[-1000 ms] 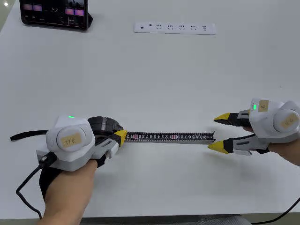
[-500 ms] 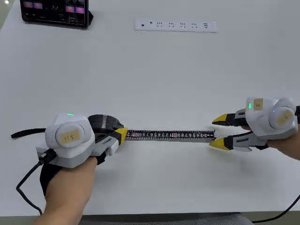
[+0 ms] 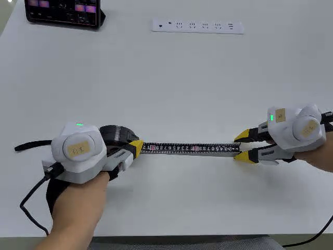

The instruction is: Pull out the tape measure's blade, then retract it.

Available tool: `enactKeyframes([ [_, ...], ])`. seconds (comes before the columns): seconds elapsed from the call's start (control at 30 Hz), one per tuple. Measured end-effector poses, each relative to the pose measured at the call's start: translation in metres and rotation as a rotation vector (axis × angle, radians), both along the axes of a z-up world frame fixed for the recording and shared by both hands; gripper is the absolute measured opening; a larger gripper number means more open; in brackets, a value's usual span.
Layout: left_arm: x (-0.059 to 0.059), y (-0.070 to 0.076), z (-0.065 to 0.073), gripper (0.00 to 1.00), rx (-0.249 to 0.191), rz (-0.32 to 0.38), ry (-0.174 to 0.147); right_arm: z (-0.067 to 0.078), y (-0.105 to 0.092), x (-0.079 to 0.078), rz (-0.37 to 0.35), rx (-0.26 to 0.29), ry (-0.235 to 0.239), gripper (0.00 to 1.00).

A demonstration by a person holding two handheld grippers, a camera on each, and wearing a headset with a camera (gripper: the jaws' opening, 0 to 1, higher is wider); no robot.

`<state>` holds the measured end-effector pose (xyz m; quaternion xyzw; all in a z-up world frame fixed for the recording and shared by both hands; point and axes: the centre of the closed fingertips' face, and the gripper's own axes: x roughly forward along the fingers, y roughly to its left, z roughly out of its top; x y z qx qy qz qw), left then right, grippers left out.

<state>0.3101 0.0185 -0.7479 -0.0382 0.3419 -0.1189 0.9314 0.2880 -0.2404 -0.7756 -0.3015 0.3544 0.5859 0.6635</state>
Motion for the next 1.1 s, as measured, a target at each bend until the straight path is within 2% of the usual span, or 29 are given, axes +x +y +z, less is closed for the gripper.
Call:
enactKeyframes([
  [0.2, -0.0003, 0.0003, -0.0001, 0.61, -0.008, 0.009, 0.005, 0.0008, 0.0012, 0.0024, 0.007, -0.002, -0.013, 0.13],
  [0.37, -0.0014, 0.0010, -0.0017, 0.61, -0.037, 0.034, 0.017, 0.0005, 0.0008, 0.0025, 0.004, -0.004, -0.017, 0.12],
  [0.7, -0.0014, 0.0017, -0.0013, 0.61, -0.076, 0.059, 0.021, 0.0003, 0.0000, 0.0026, 0.006, -0.009, -0.023, 0.12],
  [1.1, -0.0012, 0.0018, -0.0022, 0.60, -0.068, 0.050, 0.035, 0.0005, 0.0000, 0.0021, 0.008, -0.025, -0.021, 0.11],
])
